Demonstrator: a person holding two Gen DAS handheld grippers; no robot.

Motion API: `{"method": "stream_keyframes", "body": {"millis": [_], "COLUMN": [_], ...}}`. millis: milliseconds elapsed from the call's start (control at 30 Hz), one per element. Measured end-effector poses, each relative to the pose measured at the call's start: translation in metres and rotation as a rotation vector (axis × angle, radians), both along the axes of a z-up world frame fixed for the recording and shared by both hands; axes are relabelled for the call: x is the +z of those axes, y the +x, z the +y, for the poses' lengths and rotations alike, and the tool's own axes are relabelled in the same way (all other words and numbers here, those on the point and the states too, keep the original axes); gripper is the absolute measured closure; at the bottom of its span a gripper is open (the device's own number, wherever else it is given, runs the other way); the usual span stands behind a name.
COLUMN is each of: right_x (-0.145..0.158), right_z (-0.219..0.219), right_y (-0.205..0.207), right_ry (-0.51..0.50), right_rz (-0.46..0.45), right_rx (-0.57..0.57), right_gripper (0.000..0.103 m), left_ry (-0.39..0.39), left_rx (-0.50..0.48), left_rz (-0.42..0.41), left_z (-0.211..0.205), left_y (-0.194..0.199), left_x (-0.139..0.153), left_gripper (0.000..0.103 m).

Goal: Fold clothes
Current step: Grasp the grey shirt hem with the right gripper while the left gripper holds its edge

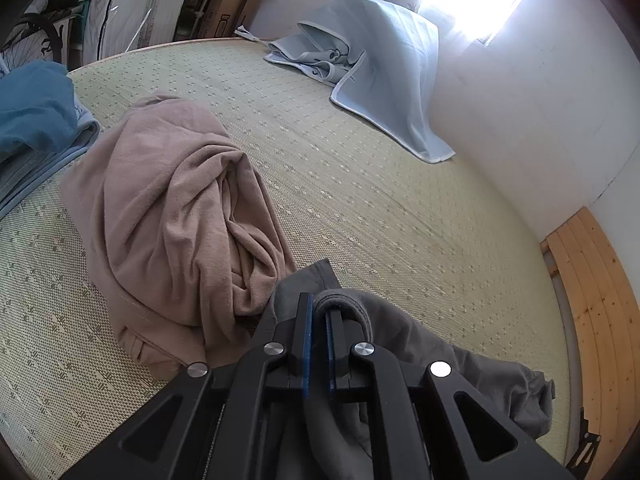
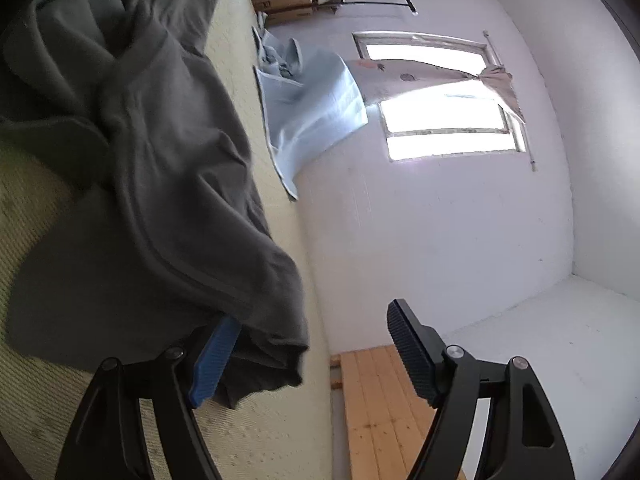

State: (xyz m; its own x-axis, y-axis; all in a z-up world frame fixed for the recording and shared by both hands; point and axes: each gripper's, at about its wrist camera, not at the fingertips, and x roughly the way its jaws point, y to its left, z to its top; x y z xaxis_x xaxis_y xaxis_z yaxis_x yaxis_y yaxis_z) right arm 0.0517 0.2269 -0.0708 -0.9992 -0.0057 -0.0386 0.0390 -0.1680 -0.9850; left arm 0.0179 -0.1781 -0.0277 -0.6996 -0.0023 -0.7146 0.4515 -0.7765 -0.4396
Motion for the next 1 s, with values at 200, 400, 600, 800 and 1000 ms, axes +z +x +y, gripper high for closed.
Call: {"method": "stream_keyframes", "body": {"millis": [200, 400, 600, 800, 1000], "right_x": [-0.004, -0.005, 0.005, -0.001, -0.011], "right_z": [-0.011, -0.021, -0.02, -0.027, -0.029], "right_y": [-0.002, -0.014, -0.011, -0.002, 0.008], "right_ry": [0.023, 0.056, 0.004, -0.013, 0.01], "right_rz": [-0.019, -0.053, -0.111, -0.139, -0.148], "right_rx": [0.05, 0.111, 0.146, 0.169, 0.197], "right_gripper": [0.024, 0.025, 0.046, 0.066, 0.066], "left_ry": [0.002, 0.007, 0.014, 0.014, 0.014], "left_rx": [0.0, -0.005, -0.005, -0.006, -0.007], "left_rz": [-0.001, 0.0, -0.002, -0.002, -0.004], "left_z": [0.001, -0.001, -0.002, -0.001, -0.001], "left_y": [-0.001, -0.002, -0.002, -0.003, -0.002], "left_x": [0.0, -0.001, -0.002, -0.001, -0.002], "left_gripper": [0.098, 0.098, 0.098, 0.098, 0.098]}}
